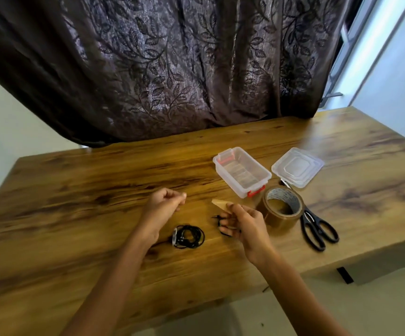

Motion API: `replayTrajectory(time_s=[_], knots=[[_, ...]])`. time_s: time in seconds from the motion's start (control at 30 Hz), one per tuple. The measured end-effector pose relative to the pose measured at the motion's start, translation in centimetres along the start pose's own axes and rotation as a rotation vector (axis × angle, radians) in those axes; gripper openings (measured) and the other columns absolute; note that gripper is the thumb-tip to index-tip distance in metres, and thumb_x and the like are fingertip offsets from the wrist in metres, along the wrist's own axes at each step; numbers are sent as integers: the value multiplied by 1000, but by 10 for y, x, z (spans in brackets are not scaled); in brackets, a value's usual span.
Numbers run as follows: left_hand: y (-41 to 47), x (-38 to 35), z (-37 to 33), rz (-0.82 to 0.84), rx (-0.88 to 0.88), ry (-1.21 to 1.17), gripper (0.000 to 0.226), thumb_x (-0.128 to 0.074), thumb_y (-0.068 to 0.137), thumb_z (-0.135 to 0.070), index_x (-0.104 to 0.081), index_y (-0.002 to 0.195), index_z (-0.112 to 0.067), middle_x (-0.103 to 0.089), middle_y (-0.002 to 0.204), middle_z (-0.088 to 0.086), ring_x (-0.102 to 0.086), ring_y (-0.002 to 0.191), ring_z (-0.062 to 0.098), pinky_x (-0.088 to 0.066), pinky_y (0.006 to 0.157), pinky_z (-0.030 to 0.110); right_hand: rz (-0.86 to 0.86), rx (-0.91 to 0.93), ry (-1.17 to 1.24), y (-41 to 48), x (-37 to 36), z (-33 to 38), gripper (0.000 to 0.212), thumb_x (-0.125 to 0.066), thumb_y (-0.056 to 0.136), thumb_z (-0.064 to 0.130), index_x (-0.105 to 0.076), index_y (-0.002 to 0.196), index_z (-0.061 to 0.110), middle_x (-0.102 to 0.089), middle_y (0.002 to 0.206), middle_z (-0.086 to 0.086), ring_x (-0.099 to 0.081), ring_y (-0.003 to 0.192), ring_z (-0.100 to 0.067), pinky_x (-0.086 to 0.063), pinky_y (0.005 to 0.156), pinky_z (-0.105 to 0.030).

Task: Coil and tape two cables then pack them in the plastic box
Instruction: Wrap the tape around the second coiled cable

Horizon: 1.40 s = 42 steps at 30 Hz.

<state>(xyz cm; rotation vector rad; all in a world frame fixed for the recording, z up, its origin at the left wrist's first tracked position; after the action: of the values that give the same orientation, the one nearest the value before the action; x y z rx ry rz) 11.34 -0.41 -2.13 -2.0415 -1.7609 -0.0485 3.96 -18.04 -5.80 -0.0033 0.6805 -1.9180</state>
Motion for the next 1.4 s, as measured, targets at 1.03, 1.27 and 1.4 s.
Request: replayTrajectory(time_s=[1.03, 1.27, 1.4], knots=[[23, -43, 56, 370, -276, 863, 17, -43, 96, -15, -54, 109, -12, -52, 117, 6, -48, 109, 20, -40, 88, 31, -39, -26, -81, -10, -27, -76, 38, -41, 98, 27, -64, 86, 0, -69, 91, -17, -67, 87, -25, -53, 80, -32], [12, -36, 48, 438, -58, 267, 9, -50, 93, -12, -55, 99, -16, -69, 89, -1, -63, 87, 15, -48, 75, 29, -25, 15, 3, -14, -26, -66, 34, -41, 97, 26, -65, 89, 4, -69, 95, -14, -65, 95, -24, -50, 89, -35], [6, -35, 29, 518, -53, 113, 10, -52, 92, -6, -56, 96, -13, -70, 88, -1, -62, 79, 11, -50, 71, 23, 6, 136, -51, -16, -26, -46, 29, -43, 97, 24, -67, 90, 9, -73, 92, -12, -68, 86, -18, -52, 81, -32]])
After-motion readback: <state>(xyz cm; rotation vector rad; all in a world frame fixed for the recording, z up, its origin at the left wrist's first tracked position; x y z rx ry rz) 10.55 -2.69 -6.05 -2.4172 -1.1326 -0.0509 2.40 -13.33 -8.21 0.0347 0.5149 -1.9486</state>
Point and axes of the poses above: each hand's wrist, its own y-axis towards the middle knuckle, its own x-axis out of the back of the hand, z = x × y, the point moved 6 cm from there along y, towards the middle knuckle
